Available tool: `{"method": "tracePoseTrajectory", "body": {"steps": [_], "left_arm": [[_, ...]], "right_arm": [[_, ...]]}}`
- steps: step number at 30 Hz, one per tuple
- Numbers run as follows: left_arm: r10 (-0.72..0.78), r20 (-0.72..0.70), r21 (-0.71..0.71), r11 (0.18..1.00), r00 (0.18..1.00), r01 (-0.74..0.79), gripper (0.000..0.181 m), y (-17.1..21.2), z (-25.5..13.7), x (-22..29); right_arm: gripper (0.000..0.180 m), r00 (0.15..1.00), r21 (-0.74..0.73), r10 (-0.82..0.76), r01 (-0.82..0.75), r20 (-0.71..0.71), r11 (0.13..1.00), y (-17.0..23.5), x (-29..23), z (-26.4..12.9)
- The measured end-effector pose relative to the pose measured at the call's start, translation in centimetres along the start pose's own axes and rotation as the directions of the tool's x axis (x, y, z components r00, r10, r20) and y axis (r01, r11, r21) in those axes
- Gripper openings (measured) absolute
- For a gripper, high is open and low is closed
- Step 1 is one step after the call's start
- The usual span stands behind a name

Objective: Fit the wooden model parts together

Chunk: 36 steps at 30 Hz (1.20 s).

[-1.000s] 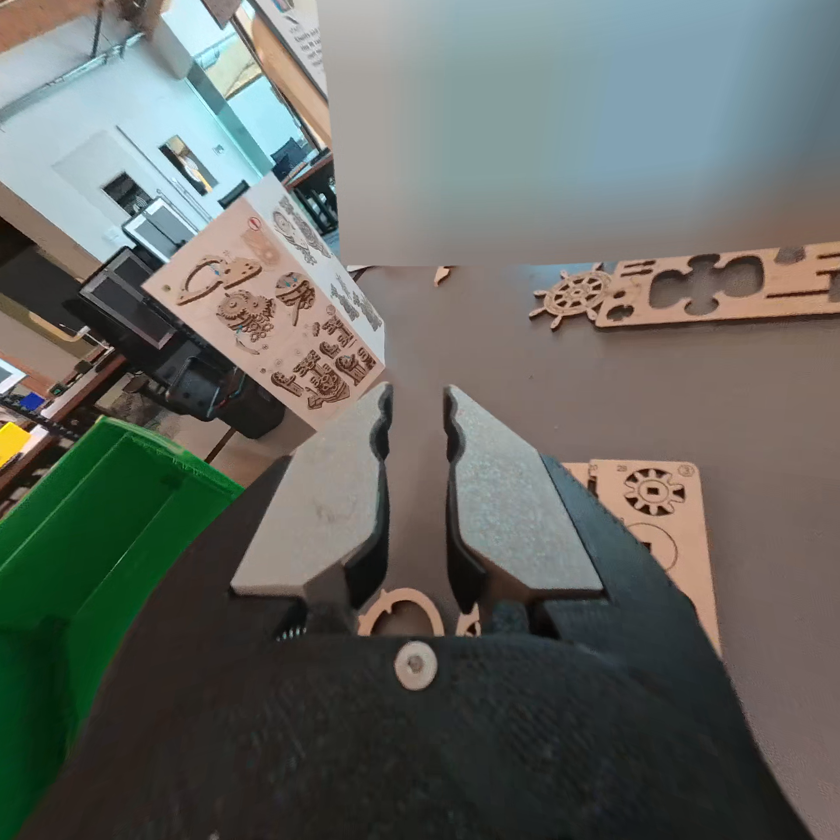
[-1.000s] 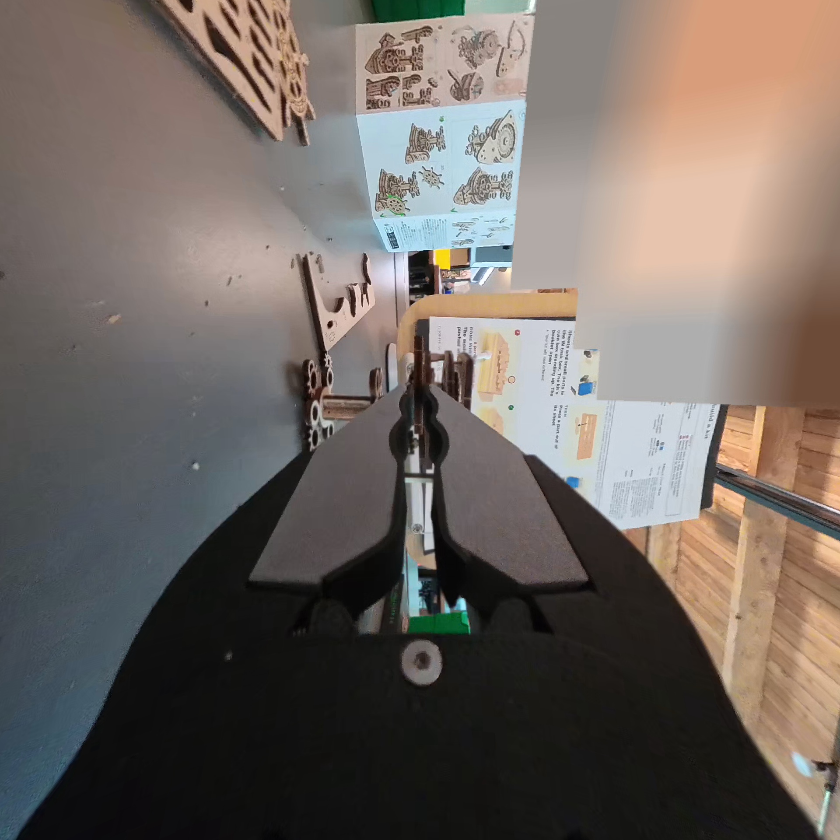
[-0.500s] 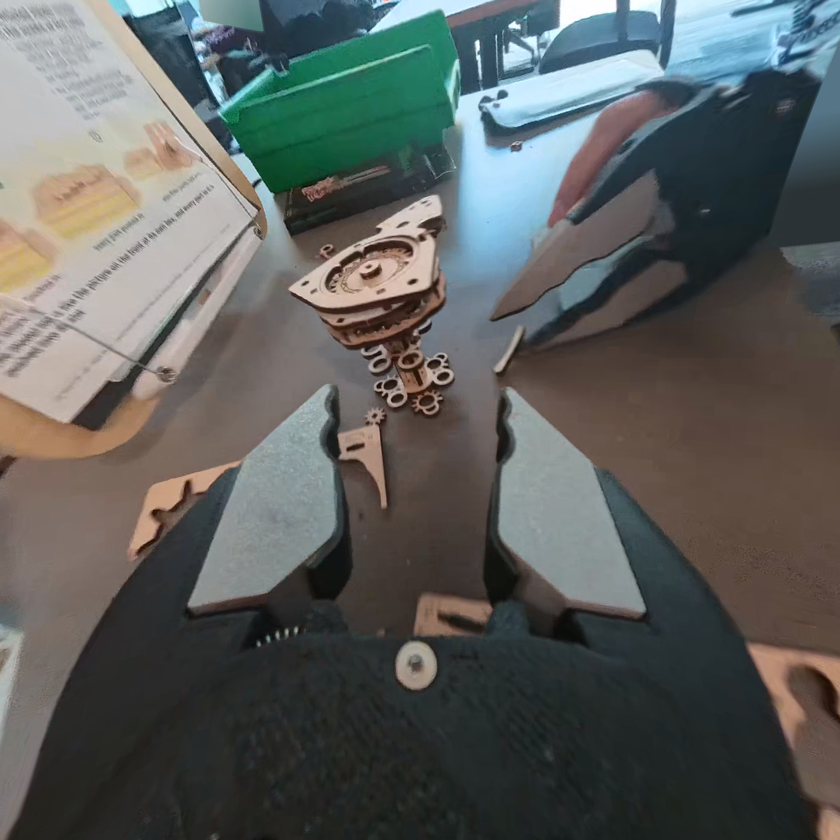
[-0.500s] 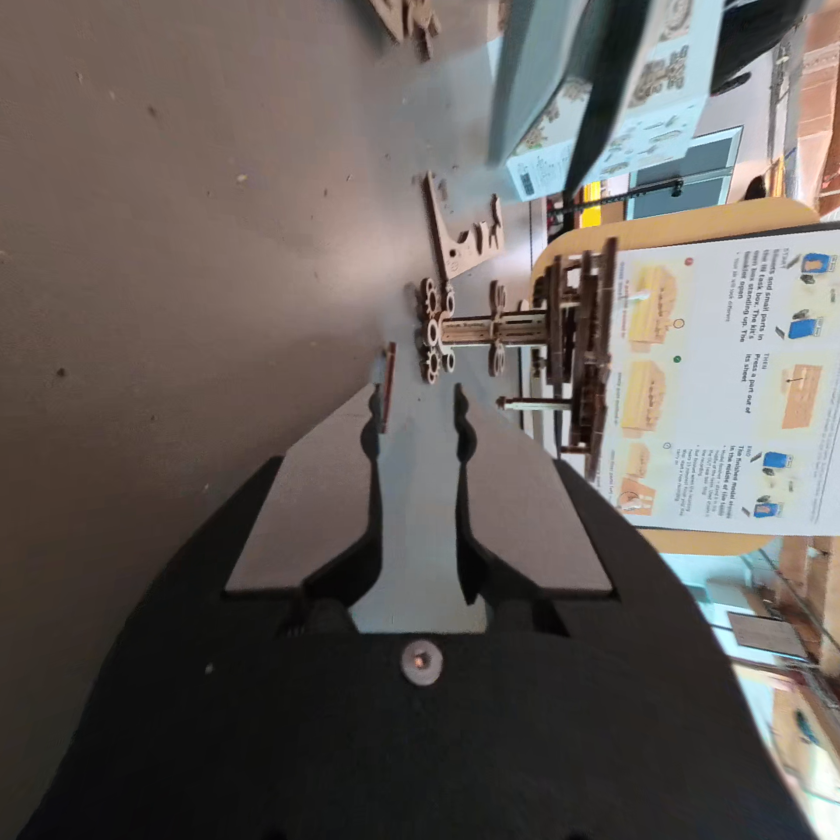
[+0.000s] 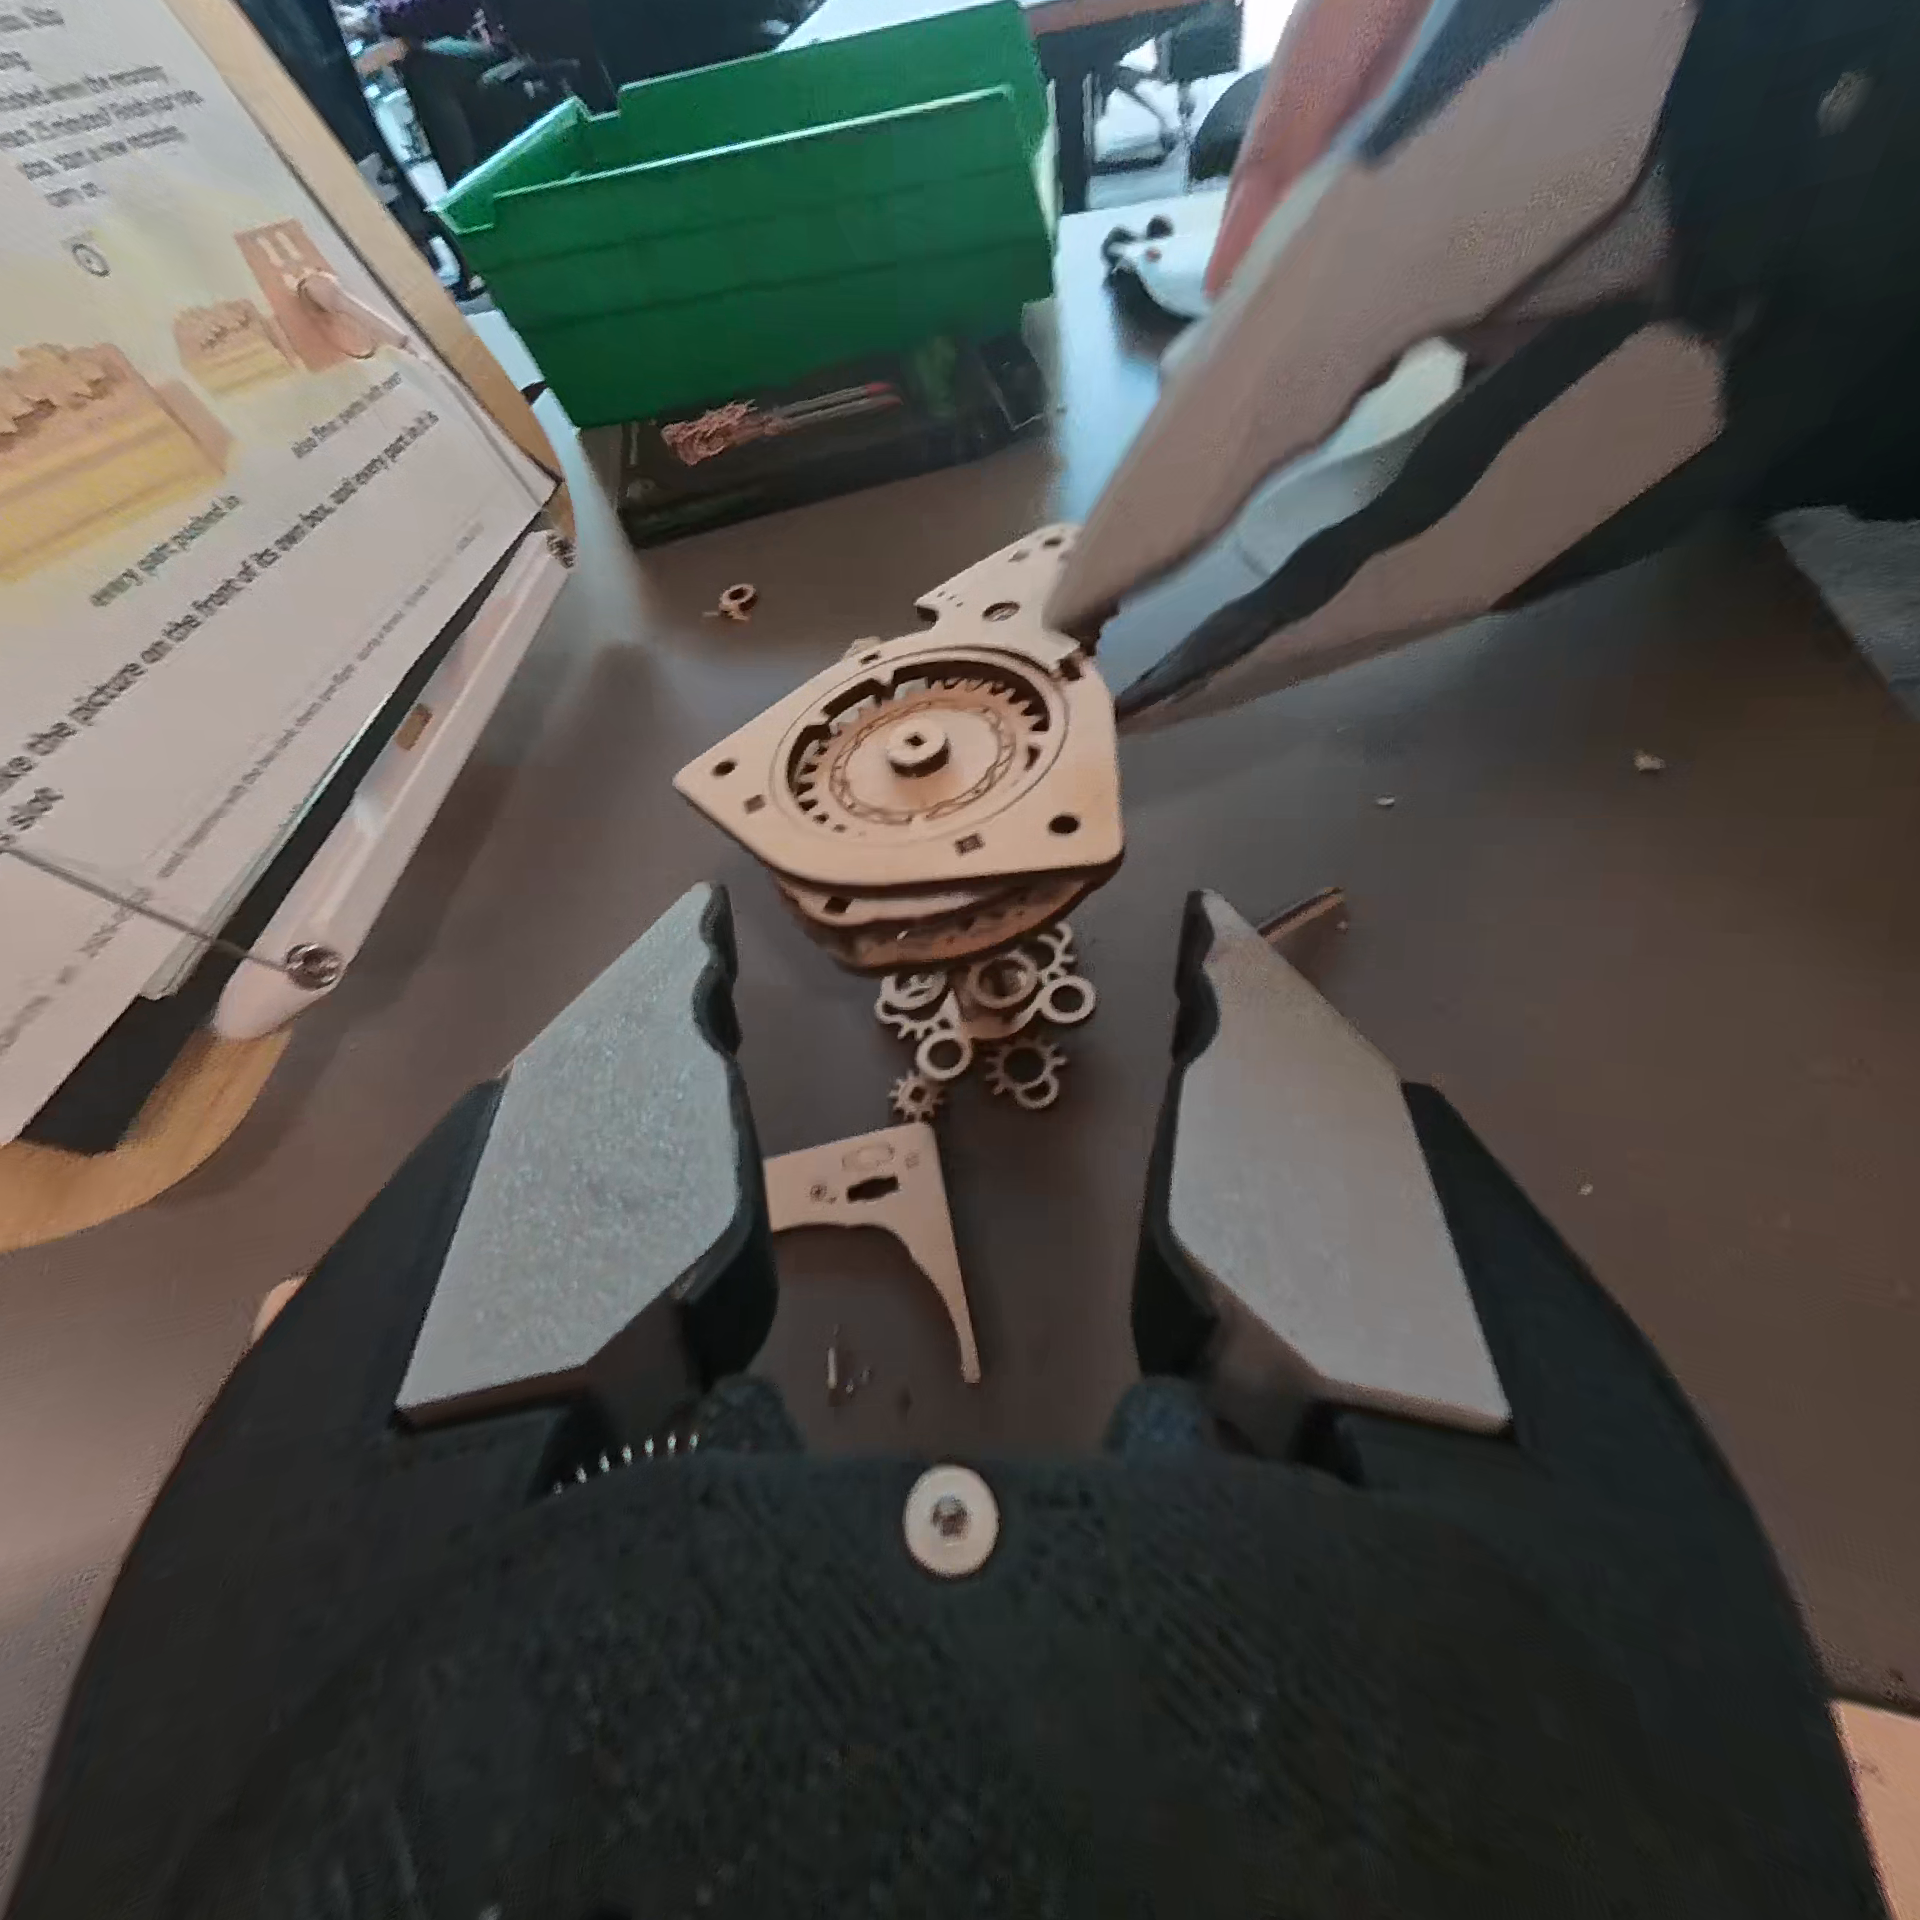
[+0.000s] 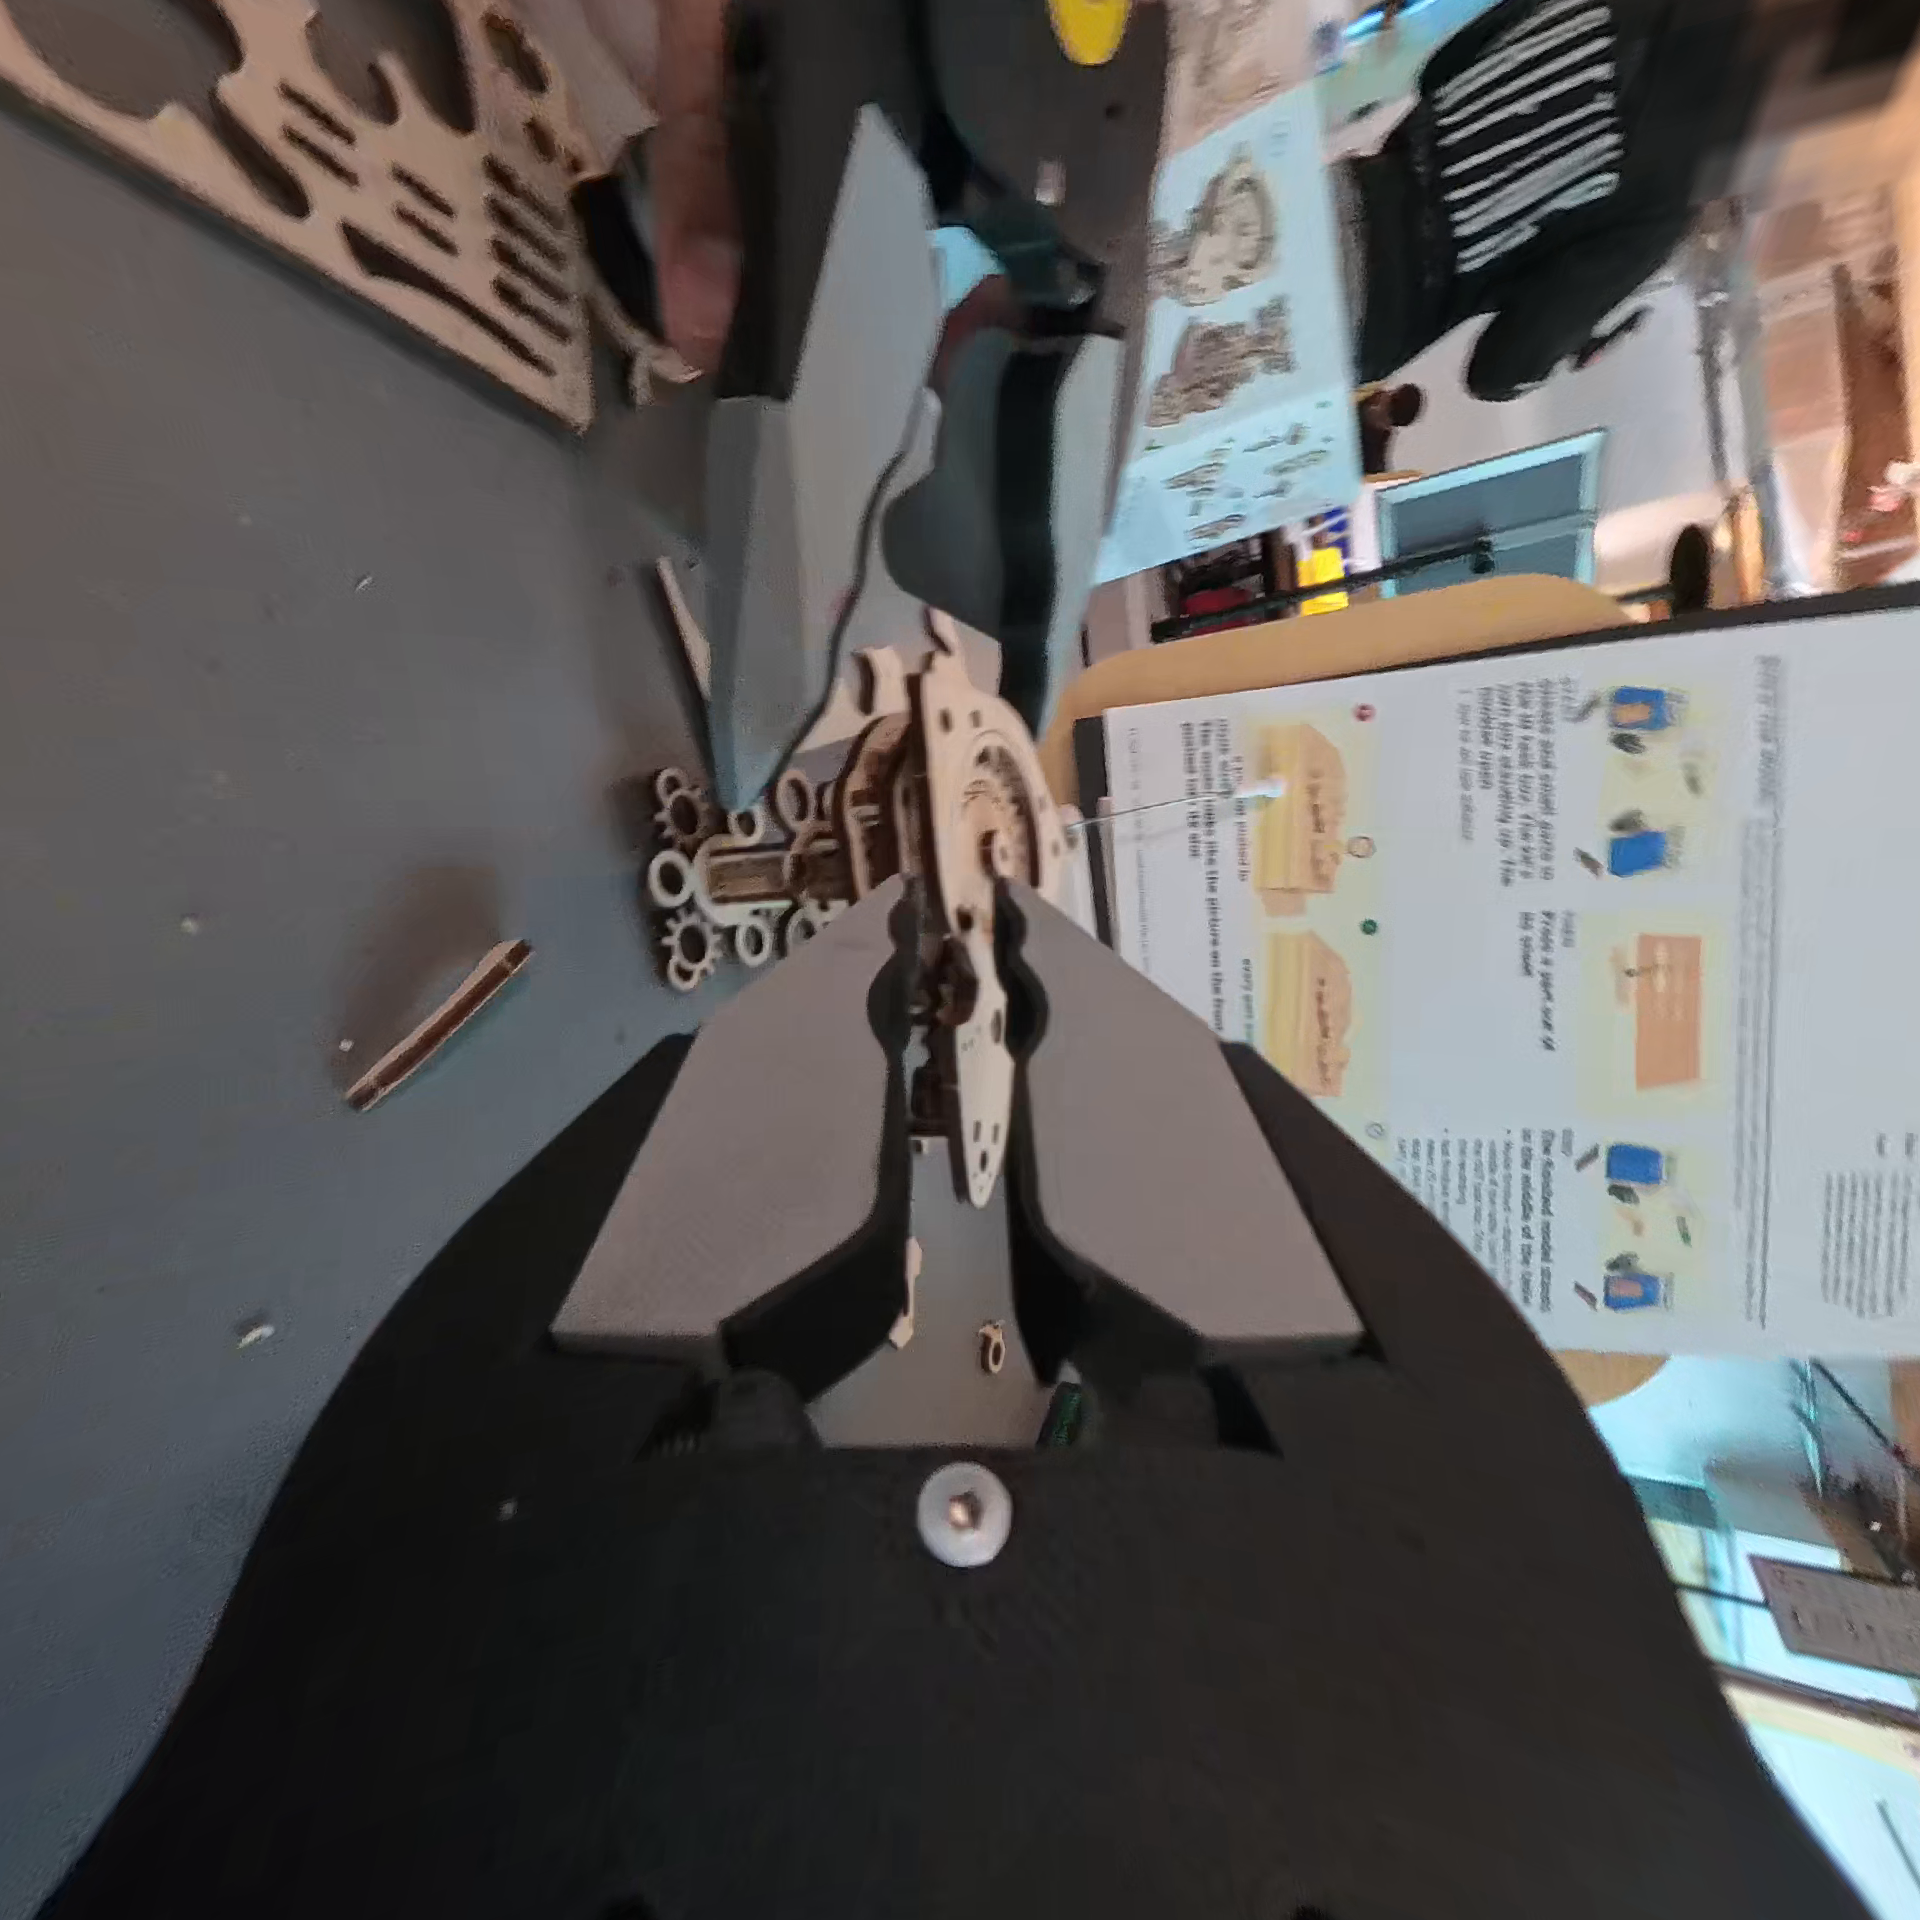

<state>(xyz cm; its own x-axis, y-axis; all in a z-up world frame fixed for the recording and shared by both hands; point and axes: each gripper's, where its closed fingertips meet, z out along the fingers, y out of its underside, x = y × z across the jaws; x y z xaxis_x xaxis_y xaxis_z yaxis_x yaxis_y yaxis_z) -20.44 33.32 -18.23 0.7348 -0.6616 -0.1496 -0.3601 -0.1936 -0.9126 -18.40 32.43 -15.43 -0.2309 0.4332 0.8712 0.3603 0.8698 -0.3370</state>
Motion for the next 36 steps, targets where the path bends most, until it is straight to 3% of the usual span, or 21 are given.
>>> {"method": "tracePoseTrajectory", "body": {"steps": [4,7,8,12,16,19,22,33,36], "left_arm": [[-0.023,-0.042,0.037,0.999,0.999,0.024,0.087,-0.6,0.8,0.2],[-0.059,-0.034,0.051,0.997,0.998,0.061,0.078,-0.8,1.1,-0.5],[-0.075,-0.019,0.053,0.996,0.997,0.076,0.070,-0.8,1.1,-1.0],[-0.179,-0.036,0.076,0.980,0.983,0.181,0.069,-0.9,0.8,-1.5],[-0.260,-0.059,0.134,0.955,0.964,0.266,0.068,-1.9,0.0,-1.8],[-0.337,-0.089,0.155,0.925,0.937,0.347,0.068,-2.5,-0.2,-2.0],[-0.437,-0.115,0.121,0.885,0.892,0.450,0.068,-2.0,0.1,-2.1],[-0.487,-0.003,0.066,0.871,0.873,0.486,0.068,-0.5,0.7,-2.6],[-0.475,0.019,0.069,0.879,0.880,0.472,0.068,-0.5,0.7,-2.7]], "right_arm": [[0.001,0.999,-0.009,-0.034,0.035,0.035,0.999,-0.1,-0.4,0.6],[0.002,0.998,0.003,-0.038,0.038,0.046,0.999,-0.4,-0.5,0.9],[0.001,0.999,0.005,-0.038,0.038,0.039,0.999,-0.5,-0.4,1.0],[0.000,0.997,0.017,-0.009,0.010,-0.076,1.000,-0.5,0.5,1.3],[0.000,0.973,0.078,0.203,-0.195,-0.111,0.978,-0.6,1.9,1.0],[0.000,0.912,0.146,0.409,-0.399,-0.043,0.905,-0.5,2.8,0.9],[0.000,0.858,0.165,0.514,-0.509,0.016,0.845,-0.1,2.7,1.3],[0.000,0.900,0.112,0.434,-0.427,-0.045,0.897,1.0,1.9,2.3],[0.002,0.879,0.153,0.477,-0.472,0.006,0.868,0.5,1.8,2.1]]}}
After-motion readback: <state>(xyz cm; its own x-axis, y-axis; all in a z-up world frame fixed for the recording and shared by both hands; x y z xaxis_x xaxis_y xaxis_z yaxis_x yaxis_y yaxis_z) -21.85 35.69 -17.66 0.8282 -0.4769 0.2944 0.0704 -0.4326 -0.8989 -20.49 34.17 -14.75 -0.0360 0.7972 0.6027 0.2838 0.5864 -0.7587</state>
